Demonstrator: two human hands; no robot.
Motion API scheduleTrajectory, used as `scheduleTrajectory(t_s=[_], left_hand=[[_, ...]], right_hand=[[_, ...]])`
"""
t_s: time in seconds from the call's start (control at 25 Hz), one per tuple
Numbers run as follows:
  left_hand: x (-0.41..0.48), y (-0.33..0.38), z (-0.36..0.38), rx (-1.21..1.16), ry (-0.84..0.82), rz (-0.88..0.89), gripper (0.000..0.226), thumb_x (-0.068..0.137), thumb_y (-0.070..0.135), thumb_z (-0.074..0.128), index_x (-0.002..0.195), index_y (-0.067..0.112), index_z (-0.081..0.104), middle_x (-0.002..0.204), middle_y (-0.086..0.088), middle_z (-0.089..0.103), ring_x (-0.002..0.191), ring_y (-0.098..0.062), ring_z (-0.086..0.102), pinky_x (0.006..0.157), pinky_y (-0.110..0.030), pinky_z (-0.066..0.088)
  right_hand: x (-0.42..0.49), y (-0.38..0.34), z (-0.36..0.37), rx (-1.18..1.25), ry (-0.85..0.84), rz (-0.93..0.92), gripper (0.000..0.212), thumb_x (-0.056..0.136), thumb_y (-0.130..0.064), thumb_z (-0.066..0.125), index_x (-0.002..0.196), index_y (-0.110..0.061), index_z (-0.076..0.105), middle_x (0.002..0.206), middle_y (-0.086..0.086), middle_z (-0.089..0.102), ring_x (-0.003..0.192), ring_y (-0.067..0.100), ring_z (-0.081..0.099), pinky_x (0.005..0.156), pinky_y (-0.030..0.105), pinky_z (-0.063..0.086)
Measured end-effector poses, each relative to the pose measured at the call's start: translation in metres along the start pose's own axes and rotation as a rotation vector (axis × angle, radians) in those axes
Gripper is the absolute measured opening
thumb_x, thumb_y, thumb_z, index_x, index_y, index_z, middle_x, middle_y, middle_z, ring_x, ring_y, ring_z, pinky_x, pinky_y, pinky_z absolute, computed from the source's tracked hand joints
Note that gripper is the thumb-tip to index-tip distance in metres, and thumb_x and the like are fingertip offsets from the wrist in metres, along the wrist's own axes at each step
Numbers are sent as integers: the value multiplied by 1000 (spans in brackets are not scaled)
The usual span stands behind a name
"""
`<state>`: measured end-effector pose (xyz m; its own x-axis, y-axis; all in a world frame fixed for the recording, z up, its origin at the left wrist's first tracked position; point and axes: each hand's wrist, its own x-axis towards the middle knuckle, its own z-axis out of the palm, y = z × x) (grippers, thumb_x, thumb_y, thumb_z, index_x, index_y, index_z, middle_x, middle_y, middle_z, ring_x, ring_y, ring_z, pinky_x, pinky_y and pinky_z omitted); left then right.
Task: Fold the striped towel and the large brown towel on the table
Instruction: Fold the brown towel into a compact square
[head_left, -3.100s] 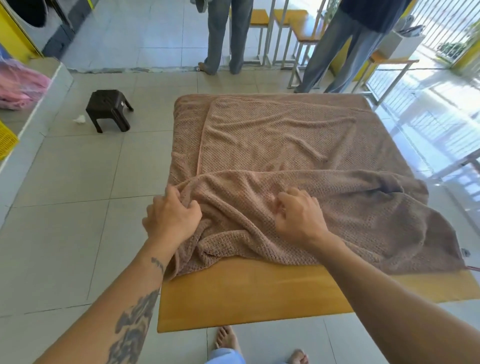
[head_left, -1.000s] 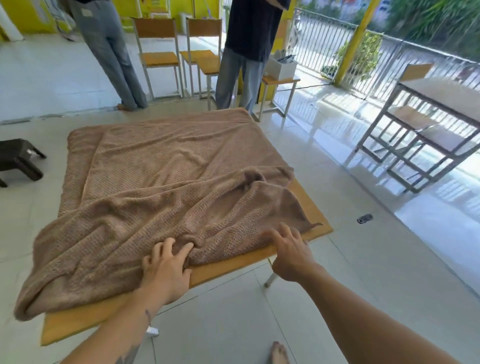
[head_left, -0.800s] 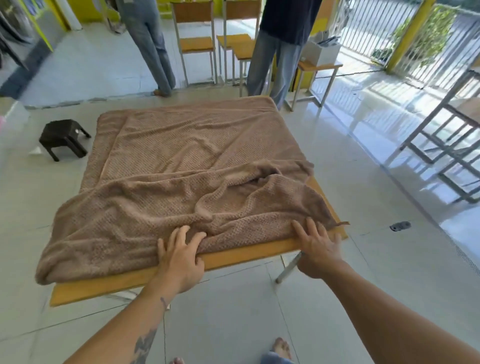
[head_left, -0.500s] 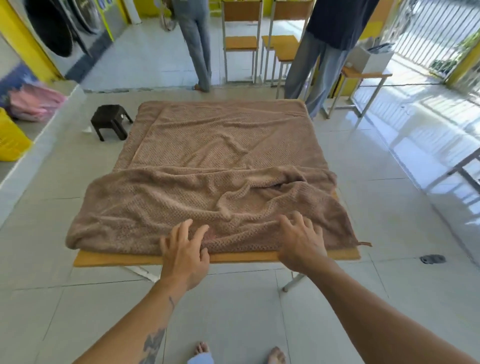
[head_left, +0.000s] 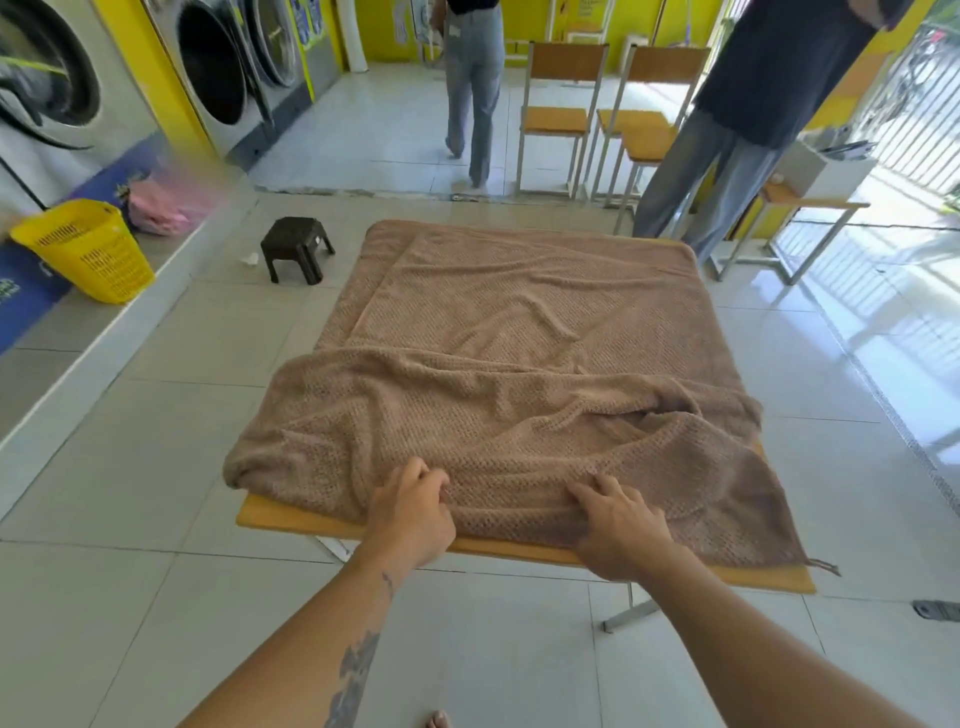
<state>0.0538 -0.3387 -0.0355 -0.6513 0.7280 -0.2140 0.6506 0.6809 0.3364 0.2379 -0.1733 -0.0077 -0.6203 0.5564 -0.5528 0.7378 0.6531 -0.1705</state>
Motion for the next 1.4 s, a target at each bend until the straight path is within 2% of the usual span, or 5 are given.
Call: scheduleTrajectory(t_s=[0.48,0.68,0.96,1.2,1.4], left_hand=[[48,129,-52,-344,-3,103,24,92,15,47,103,26,64,99,6,64,81,-11,62,70,-32,56],[13,173,8,108,-442,-77,25,78,12,52,100,15,63,107,-6,63,96,-24,61,77,-38,52],[-48,179,81,224,67,-89,61,79,3,56,135,25,43,129,-5,40,117,-29,41,92,-38,42],[-42,183,87,311,204,0,19,77,0,60,89,15,62,87,-3,54,81,-22,45,68,-32,32],[-80,199,95,227,117,-45,22,76,-1,53,89,15,59,94,-4,61,91,-27,56,78,-35,40]], right_hand=[[-1,100,-81,269,244,-103,61,78,-27,55,137,-40,48,140,-12,48,132,16,45,108,36,40],[-12,169,-45,19,27,-198,45,83,-33,57,127,-26,51,122,-1,53,114,22,50,98,34,45],[-12,203,-4,-183,256,-398,35,79,-24,60,114,-25,51,117,-4,48,109,23,47,90,37,48],[-13,210,8,-172,337,-388,12,85,-18,57,97,-22,59,104,-4,58,100,22,53,79,35,49],[-45,222,0,-168,231,-341,13,80,-11,49,85,-23,47,103,-2,63,97,24,59,70,32,39]])
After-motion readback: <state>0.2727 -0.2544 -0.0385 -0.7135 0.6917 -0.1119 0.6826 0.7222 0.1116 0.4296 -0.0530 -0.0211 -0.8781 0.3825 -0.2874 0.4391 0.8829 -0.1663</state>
